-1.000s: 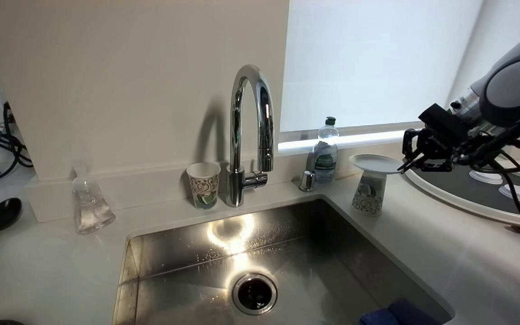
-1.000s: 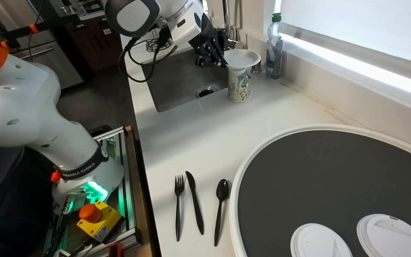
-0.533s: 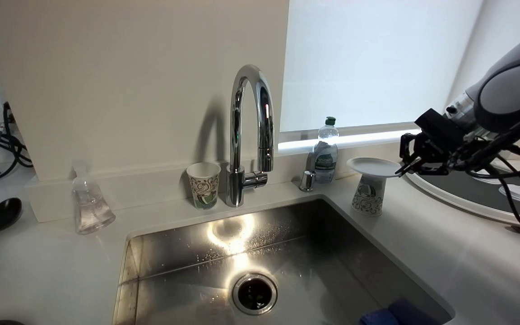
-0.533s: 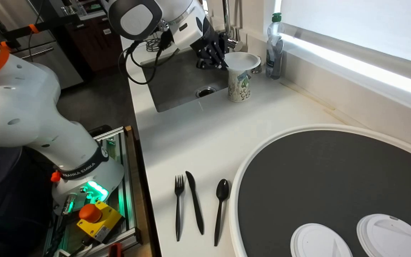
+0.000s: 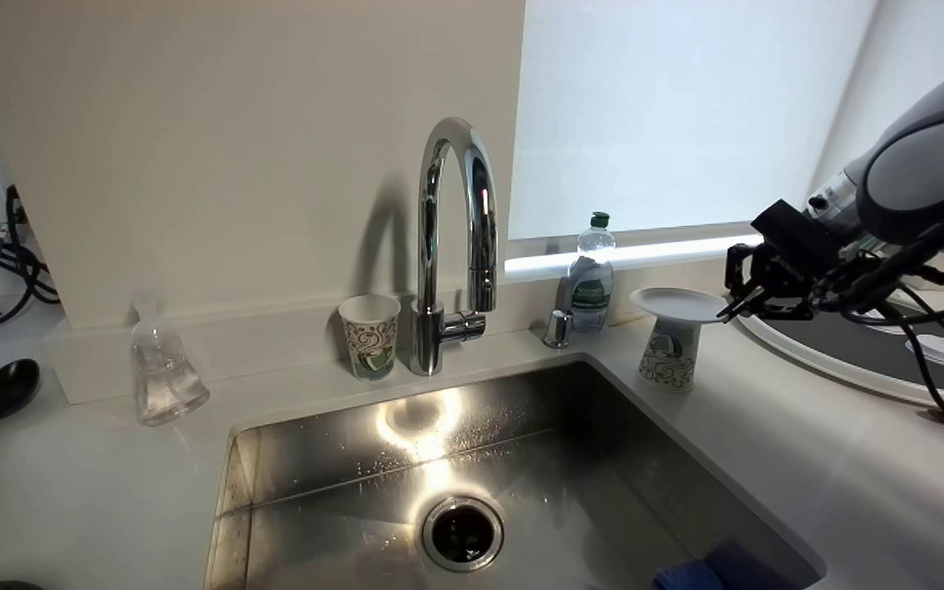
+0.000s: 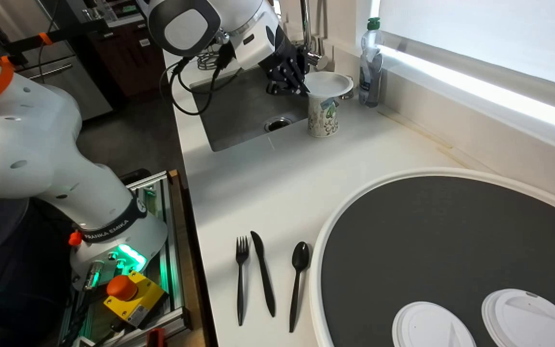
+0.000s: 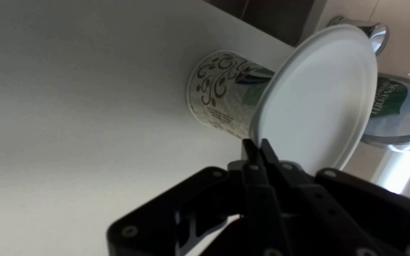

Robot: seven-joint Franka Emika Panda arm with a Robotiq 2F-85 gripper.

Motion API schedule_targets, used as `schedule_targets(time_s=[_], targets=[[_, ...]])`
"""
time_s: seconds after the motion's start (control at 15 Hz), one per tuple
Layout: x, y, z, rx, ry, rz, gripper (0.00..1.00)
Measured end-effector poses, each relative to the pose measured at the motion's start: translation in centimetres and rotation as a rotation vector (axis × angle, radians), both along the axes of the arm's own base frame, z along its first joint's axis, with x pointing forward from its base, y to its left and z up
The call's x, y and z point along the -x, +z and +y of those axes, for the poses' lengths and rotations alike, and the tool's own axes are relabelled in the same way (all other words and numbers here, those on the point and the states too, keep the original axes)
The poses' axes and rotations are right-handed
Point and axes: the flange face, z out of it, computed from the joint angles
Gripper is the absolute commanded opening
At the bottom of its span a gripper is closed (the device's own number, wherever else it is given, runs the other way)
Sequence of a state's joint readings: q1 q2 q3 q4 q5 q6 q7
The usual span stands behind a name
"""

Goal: Remove the cup from the plate, then put the plate on the cup

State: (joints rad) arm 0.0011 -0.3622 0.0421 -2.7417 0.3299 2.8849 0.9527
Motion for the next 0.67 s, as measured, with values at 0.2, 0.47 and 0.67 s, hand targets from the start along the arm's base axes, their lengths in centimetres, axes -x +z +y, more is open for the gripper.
schedule_targets(time_s=[0.2,0.47,0.67], targets=[[0.00,0.01,-0.08,-0.003,-0.004,-0.001,0.01],[-0.03,0.09,-0.15,-0.006,-0.011,-0.008,0.01],[-0.09,0.29,-0.17,-0.011,-0.020,-0.023,0.01]])
